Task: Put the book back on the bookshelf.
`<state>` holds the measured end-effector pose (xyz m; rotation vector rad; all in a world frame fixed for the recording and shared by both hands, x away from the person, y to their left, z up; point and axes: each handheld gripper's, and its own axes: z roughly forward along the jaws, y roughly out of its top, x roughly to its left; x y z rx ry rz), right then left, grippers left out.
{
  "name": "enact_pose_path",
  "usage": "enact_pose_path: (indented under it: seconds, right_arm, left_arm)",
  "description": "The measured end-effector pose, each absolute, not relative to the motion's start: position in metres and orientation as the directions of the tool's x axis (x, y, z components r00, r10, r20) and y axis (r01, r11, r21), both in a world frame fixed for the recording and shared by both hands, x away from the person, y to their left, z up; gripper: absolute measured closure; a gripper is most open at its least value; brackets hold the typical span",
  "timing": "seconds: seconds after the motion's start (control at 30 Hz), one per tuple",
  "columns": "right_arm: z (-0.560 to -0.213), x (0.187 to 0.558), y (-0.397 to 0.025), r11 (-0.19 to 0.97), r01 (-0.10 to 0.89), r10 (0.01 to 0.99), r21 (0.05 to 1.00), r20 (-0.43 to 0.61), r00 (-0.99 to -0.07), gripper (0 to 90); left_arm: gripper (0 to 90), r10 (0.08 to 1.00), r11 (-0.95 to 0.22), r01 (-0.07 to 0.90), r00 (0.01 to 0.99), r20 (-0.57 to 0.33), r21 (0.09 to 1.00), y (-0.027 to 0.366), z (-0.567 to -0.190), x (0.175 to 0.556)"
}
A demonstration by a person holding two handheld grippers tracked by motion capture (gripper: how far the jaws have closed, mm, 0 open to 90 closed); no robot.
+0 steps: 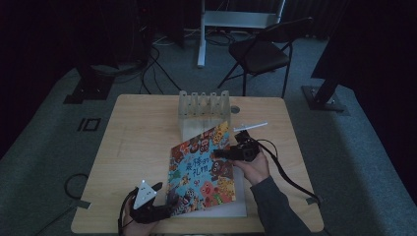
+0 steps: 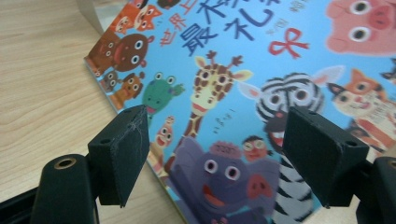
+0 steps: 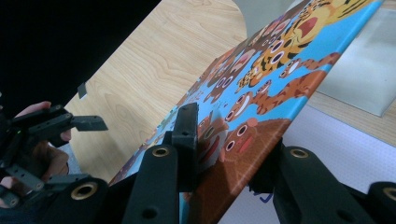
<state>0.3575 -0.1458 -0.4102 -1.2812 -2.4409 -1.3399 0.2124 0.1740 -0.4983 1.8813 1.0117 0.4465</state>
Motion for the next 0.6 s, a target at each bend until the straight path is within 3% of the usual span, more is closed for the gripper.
enact_pose_path:
  seconds: [0.23,0.6]
  right_arm:
    - [-0.396,0.349,-0.142,0.289,0.667,0.636,0.687,0.383,-0.670,70.6]
    - [-0.379,0.339,-0.157,0.256,0.653,0.613,0.713,0.403,-0.680,72.3]
  left_arm:
    - [23.2,0.795,-0.227,0.472,0.595,-0.118,0.852,0.176,-0.498,0.219]
    - [23.2,0.798,-0.222,0.482,0.589,-0.126,0.847,0.177,-0.499,0.225]
